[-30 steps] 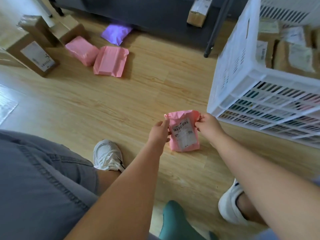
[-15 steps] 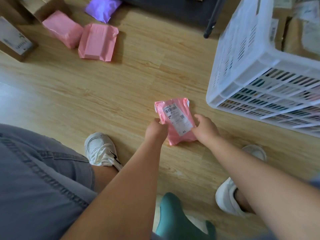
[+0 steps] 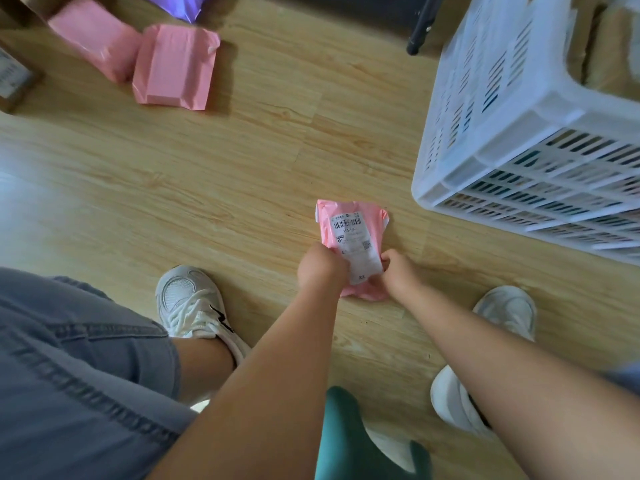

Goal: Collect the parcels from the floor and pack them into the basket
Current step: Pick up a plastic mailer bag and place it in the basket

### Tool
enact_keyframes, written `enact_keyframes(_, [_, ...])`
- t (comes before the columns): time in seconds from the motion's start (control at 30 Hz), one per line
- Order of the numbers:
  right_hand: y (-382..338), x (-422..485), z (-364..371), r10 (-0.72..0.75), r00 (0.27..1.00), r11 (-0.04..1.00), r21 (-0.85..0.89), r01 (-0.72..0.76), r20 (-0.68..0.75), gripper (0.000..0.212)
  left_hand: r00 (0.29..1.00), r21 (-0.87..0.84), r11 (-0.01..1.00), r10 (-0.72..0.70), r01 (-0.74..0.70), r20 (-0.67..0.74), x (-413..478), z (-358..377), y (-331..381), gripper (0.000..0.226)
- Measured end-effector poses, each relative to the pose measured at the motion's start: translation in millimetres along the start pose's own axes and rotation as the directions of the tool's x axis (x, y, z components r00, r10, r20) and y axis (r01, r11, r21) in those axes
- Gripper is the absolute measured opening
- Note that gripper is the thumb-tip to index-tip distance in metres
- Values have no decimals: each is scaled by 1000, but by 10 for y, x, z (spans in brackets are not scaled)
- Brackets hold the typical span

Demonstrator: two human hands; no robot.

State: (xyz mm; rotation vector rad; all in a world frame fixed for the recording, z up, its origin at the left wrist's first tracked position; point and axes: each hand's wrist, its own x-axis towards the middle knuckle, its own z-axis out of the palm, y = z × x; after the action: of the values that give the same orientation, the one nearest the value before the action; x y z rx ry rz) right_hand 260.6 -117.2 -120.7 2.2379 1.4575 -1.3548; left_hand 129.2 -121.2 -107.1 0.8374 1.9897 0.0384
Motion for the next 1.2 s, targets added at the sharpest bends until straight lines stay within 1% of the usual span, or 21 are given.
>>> enact_keyframes(0.1, [-46,-49,-30,5,999,999,38,-4,-42,24,998,-29,999,27,-28,-52,5,-36,-13,24])
enact_keyframes(0.17, [-97,-89,-75,-7,998,1000,21,8,-69,22,997,-56,997,42,-46,-67,-7,-83,2,18])
enact_keyframes(0.3, [-181,-187,-159,-64,995,998,15,65,-77,15,991,-68,994,75,-84,-114,-72,-200,10,16])
enact_keyframes(0.37, [-243,-260,-215,-102,991,994,18,104,-90,14,982,-98,989,92,-109,-163,-154,-263,14,14])
enact_keyframes(0.47, [-384,-361,-326,-188,971,982,-16,188,-149,15,960,-141,977,124,-163,-252,-284,-404,58,15])
enact_keyframes(0.6, [-555,-521,-473,-286,935,957,-8,291,-208,18,917,-98,966,193,-241,-348,-431,-709,185,16])
enact_keyframes(0.7, [-644,-710,-623,-360,891,924,29,382,-276,10,866,-85,942,260,-325,-428,-607,-931,332,12])
enact_keyframes(0.77, [-724,-859,-757,-413,854,891,53,451,-317,11,828,-95,923,285,-373,-482,-745,-1070,430,10])
enact_keyframes(0.93, [-949,-1138,-1229,-548,739,799,14,601,-392,8,738,-127,874,309,-469,-601,-1052,-1329,730,13])
enact_keyframes(1.07, [-1064,-1336,-1842,-611,655,752,-68,656,-444,11,679,-141,796,393,-589,-620,-1300,-1494,1147,11])
enact_keyframes(1.2, [-932,-1498,-2578,-610,615,747,-105,656,-499,14,604,-119,673,554,-730,-573,-1531,-1491,1690,10])
